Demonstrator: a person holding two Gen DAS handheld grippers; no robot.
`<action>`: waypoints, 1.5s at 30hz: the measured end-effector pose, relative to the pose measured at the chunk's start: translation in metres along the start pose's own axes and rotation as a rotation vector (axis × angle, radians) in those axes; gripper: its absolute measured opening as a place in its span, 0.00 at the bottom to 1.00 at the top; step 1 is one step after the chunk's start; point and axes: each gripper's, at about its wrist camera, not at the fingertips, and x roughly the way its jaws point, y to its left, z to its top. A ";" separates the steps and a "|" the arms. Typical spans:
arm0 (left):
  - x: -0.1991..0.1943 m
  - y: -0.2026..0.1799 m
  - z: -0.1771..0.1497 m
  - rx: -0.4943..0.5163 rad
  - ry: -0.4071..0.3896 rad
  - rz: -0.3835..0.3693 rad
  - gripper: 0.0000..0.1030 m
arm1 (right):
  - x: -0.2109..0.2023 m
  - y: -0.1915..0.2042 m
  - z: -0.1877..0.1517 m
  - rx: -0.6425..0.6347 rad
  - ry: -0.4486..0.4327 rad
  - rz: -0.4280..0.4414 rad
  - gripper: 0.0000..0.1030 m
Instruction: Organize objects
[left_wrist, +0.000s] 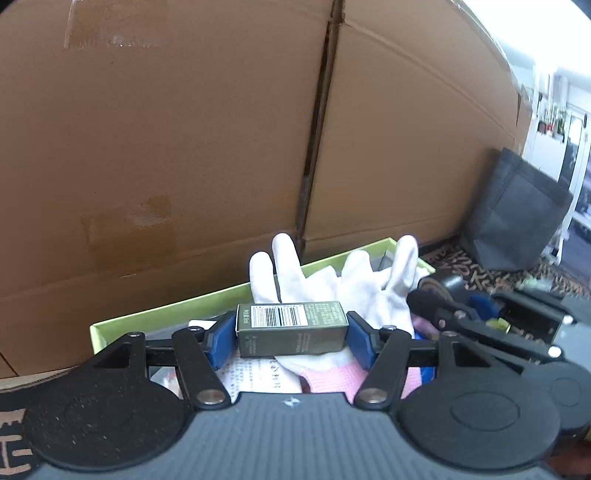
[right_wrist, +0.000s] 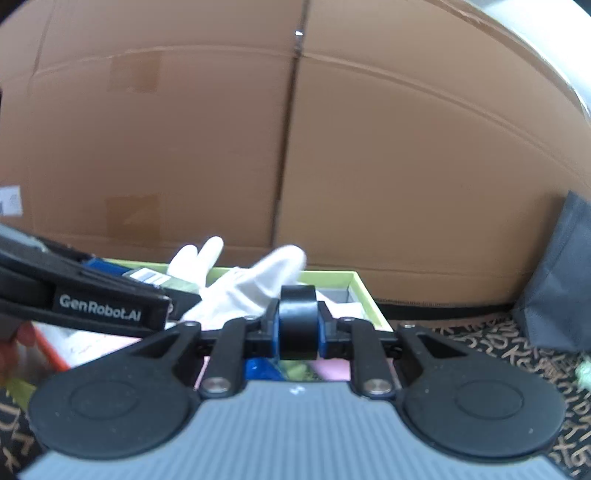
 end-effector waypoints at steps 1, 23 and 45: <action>-0.002 0.001 -0.001 -0.002 -0.002 -0.011 0.64 | 0.002 -0.002 -0.003 0.010 0.014 0.006 0.17; -0.149 -0.004 -0.046 -0.080 -0.137 0.184 1.00 | -0.137 -0.003 -0.004 0.046 0.020 0.107 1.00; -0.167 -0.023 -0.091 -0.034 -0.008 0.314 1.00 | -0.158 0.007 -0.031 0.039 0.141 0.005 1.00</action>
